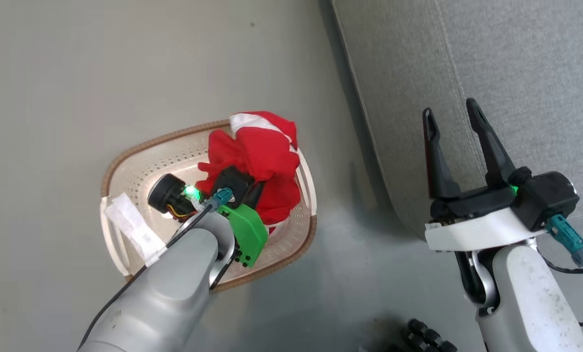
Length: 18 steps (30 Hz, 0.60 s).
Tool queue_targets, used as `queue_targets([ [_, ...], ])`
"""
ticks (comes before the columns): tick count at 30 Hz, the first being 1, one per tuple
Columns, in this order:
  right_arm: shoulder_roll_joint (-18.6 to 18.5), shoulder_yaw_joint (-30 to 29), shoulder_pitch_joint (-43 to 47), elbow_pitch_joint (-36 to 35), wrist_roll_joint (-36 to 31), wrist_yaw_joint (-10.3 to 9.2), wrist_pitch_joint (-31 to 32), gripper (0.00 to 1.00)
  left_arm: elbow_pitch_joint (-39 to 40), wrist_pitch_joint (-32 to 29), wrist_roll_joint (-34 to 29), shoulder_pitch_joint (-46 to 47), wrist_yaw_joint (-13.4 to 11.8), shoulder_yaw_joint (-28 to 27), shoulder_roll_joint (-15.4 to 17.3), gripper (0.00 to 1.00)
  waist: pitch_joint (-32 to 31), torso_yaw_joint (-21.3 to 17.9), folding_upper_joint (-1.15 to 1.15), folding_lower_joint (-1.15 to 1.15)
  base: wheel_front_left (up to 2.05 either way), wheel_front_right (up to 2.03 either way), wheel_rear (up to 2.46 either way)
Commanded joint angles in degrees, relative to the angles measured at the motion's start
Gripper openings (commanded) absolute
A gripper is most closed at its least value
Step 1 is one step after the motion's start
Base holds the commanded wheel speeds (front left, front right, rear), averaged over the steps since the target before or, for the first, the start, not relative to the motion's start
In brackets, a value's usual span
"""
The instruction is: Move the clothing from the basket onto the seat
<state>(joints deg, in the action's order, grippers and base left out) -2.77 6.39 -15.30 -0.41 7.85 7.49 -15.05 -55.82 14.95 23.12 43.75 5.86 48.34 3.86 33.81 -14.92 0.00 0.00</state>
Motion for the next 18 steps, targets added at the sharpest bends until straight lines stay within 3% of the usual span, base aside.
queue_targets([
  [1, -0.21, -0.39, 1.44, 0.49, -0.49, 0.0, -0.19, 1.0, 3.03, 0.29, -0.09, -2.18, -0.46, -0.89, 1.29, 0.0, -7.24, 5.17, 0.0, 0.0, 0.0, 0.0, 0.0],
  [9, -0.21, -1.42, 4.86, 1.88, -1.08, 0.0, -0.19, 1.0, 22.62, 0.31, -1.22, -9.72, -2.95, -6.31, 5.67, 0.0, -14.03, 8.18, 0.0, 0.0, 0.0, 0.0, 0.0],
  [18, -0.2, -1.17, 7.68, 2.42, -1.45, 0.0, 0.56, 1.0, 41.59, 0.29, -1.51, -16.3, -3.77, -14.72, 7.1, 0.0, -19.45, 9.94, 0.0, 0.0, 0.0, 0.0, 0.0],
])
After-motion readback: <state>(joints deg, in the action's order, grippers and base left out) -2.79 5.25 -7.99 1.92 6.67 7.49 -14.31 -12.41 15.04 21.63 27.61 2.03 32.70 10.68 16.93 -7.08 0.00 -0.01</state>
